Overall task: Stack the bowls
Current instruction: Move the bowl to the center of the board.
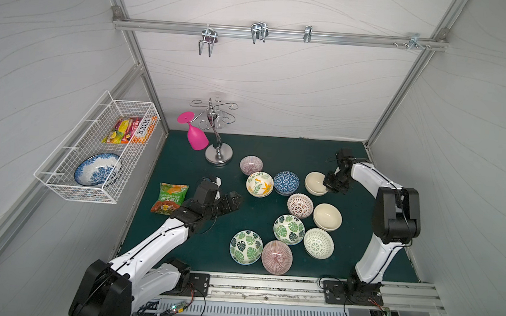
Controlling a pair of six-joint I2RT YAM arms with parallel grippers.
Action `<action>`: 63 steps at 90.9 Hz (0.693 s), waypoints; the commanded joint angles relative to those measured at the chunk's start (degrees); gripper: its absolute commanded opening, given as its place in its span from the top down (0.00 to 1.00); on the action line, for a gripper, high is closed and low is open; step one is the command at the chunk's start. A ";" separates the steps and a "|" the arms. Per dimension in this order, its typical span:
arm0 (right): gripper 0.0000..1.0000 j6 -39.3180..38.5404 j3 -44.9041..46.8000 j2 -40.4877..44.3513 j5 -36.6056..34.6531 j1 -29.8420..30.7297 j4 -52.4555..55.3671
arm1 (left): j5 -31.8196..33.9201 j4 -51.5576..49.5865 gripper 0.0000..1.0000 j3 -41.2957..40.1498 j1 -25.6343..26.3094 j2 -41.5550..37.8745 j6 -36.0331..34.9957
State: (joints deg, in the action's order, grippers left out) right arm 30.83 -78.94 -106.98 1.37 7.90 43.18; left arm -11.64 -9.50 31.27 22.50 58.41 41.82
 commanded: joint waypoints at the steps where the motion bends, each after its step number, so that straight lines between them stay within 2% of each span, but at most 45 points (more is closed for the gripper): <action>1: 1.00 -1.01 -2.69 -0.64 2.08 1.72 3.27 | -0.63 2.30 0.00 0.72 0.00 0.14 -0.17; 15: 1.00 -1.66 -4.35 -1.56 -0.16 4.21 5.31 | -0.49 2.14 0.00 0.65 0.00 -0.05 -0.11; 52: 0.98 -2.64 -8.74 -3.16 -2.65 4.21 8.42 | -0.14 2.03 0.00 0.51 0.00 -0.41 0.10; 58: 0.89 -2.64 -8.84 -3.09 -2.48 4.03 8.62 | -0.14 2.05 0.00 0.41 0.00 -0.48 -0.04; 60: 0.79 -2.69 -8.82 -2.98 -2.39 4.00 8.66 | -0.09 2.08 0.00 0.38 0.00 -0.49 0.00; 63: 0.71 -2.71 -8.53 -2.47 -2.23 3.92 8.46 | -0.06 2.05 0.00 0.38 0.00 -0.54 -0.01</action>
State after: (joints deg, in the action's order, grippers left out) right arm 28.82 -86.19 -109.78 -1.26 11.99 50.02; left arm -11.62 -9.50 31.27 22.50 58.39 42.06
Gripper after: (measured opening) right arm 0.181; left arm 0.998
